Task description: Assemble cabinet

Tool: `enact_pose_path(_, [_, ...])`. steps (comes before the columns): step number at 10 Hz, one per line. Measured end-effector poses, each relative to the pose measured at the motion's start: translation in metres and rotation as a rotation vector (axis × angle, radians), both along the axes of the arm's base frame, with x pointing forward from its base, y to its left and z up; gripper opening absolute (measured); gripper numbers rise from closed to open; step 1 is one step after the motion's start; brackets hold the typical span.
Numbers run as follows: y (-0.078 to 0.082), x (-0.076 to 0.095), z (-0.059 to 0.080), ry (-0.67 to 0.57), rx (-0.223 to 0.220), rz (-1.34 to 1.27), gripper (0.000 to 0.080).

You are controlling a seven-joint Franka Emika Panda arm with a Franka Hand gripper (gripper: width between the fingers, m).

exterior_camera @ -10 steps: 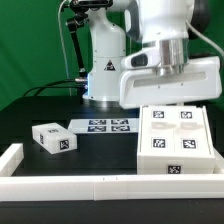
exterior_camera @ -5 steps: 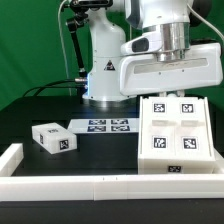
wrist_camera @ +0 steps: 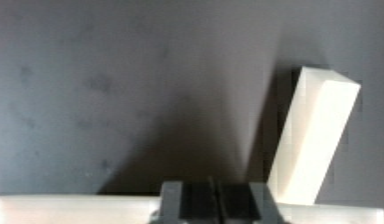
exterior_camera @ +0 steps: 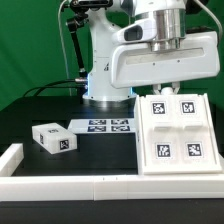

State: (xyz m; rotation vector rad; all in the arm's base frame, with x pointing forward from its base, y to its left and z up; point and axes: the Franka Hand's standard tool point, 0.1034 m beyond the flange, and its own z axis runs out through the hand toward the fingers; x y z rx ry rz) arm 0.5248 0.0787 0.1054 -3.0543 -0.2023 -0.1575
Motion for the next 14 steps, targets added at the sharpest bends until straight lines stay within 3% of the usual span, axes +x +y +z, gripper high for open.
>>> enact_pose_path(5, [0.002,0.001,0.002,0.025,0.000,0.005,0.0002])
enact_pose_path(9, [-0.009,0.006,0.011,0.052,-0.005,0.053,0.0002])
enact_pose_path(14, [-0.001,0.007,0.015,0.073,-0.005,0.063,0.0002])
